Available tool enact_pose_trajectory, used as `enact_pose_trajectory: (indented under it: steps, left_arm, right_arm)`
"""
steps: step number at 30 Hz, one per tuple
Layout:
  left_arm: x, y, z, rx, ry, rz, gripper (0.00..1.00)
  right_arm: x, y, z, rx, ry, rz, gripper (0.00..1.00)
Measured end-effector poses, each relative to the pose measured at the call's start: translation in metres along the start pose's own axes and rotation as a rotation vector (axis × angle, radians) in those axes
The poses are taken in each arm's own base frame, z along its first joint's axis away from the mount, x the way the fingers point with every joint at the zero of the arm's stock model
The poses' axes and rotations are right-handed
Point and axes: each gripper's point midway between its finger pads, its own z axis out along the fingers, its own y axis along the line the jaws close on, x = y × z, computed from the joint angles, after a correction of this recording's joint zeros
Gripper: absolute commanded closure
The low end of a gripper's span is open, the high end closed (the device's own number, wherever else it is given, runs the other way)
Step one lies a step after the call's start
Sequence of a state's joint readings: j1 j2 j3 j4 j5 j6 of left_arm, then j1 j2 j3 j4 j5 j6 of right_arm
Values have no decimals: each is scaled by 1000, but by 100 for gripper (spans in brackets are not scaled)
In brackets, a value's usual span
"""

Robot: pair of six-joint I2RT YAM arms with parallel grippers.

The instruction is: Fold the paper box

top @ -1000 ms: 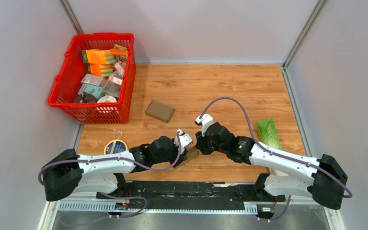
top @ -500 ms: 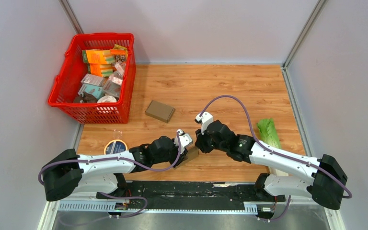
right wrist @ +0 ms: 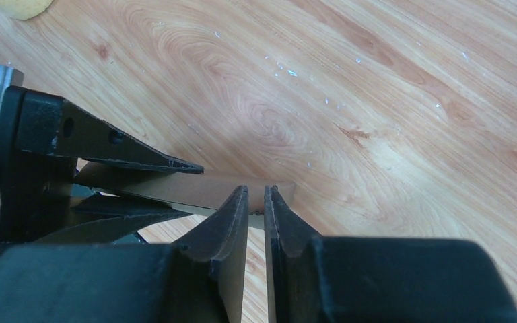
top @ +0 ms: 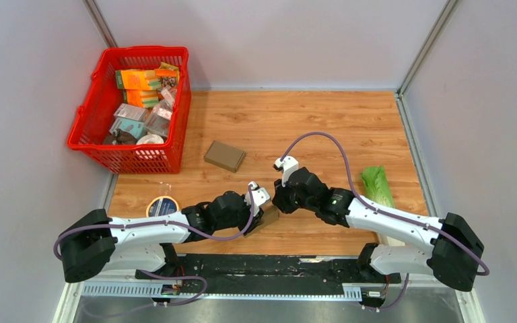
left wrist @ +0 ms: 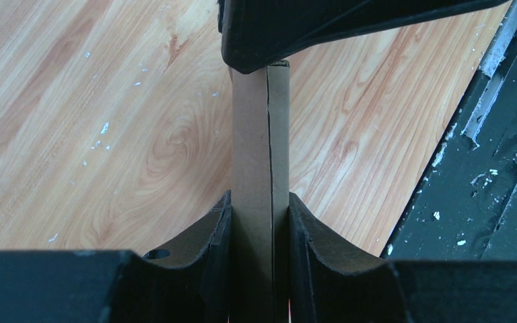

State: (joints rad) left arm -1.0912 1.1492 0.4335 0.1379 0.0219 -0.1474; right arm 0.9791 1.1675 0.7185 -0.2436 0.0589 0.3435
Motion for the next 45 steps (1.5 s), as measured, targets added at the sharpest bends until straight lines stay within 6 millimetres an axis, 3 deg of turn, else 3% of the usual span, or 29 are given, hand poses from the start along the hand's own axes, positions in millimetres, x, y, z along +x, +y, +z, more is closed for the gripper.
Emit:
enact_pose_trajectory:
  steps: [13, 16, 17, 22, 26, 29, 37, 45]
  left_arm:
    - [0, 0, 0, 2, 0, 0, 94]
    - [0, 0, 0, 2, 0, 0, 94]
    - [0, 0, 0, 2, 0, 1, 94]
    - [0, -1, 0, 5, 1, 0, 94]
    - [0, -1, 0, 5, 1, 1, 94]
    - [0, -1, 0, 5, 2, 1, 94]
    - [1, -1, 0, 5, 4, 1, 94]
    - [1, -1, 0, 6, 4, 1, 94]
  right_arm:
    - [5, -1, 5, -5, -15, 20, 87]
    - [6, -1, 5, -6, -18, 24, 84]
    - [6, -1, 5, -7, -20, 25, 78]
    - [2, -3, -10, -8, -36, 27, 71]
    - [-9, -3, -25, -29, -88, 16, 73]
    - [-6, -5, -27, -34, -85, -11, 77]
    - [16, -4, -18, -64, -8, -38, 73]
    - [25, -6, -10, -58, 30, -45, 77]
